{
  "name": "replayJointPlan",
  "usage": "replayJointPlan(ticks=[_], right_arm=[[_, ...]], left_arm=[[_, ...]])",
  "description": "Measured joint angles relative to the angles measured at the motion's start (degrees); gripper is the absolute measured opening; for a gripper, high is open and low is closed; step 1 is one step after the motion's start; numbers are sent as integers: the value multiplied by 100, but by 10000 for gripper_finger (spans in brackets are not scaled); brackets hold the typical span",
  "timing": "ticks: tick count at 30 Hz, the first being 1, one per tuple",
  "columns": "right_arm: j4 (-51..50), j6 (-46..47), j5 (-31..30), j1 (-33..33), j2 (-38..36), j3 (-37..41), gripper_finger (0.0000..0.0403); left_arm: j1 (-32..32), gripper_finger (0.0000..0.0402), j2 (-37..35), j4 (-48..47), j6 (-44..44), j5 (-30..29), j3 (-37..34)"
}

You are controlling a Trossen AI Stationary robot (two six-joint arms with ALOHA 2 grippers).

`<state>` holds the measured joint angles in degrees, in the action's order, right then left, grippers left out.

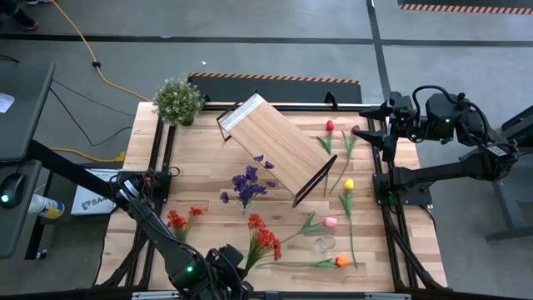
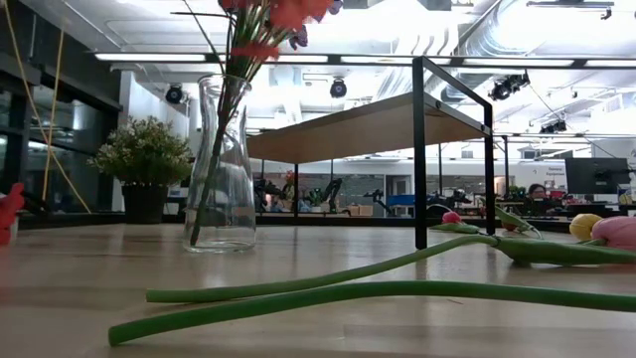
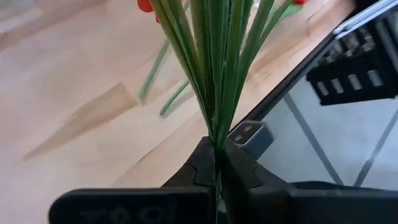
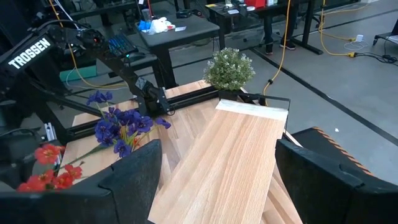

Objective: Pick and place flowers into a vace then onto a shelf
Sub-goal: Put the right orange flower into the left transparent vase

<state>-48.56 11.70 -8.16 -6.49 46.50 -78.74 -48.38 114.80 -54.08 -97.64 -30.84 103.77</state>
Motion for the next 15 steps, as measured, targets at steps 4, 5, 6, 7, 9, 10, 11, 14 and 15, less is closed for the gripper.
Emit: replayJointPlan(ticks=[4, 5, 6, 7, 9, 10, 11, 14, 15], right_arm=[[0, 0, -1, 0, 0, 0, 303], [0, 0, -1, 0, 0, 0, 303], [0, 0, -1, -2, 0, 0, 303], [0, 0, 0, 0, 0, 0, 303], [-1, 0, 1, 1, 0, 0, 303], [1, 0, 1, 1, 0, 0, 303], [0, 0, 1, 1, 0, 0, 303], [-1, 0, 1, 0, 0, 0, 303], [1, 0, 1, 1, 0, 0, 303]], left_arm=[[2, 39, 0, -6, 184, -272, 99], [2, 39, 0, -12, 228, -334, 125], [2, 39, 0, -5, 296, -413, 150], [0, 39, 0, -3, 350, -480, 175], [2, 39, 0, -9, 477, -672, 213], [2, 39, 0, -12, 559, -768, 236], [2, 39, 0, 2, 618, -865, 256], [2, 39, 0, -6, 742, -1116, 293], [2, 39, 0, -14, 773, -1184, 304]])
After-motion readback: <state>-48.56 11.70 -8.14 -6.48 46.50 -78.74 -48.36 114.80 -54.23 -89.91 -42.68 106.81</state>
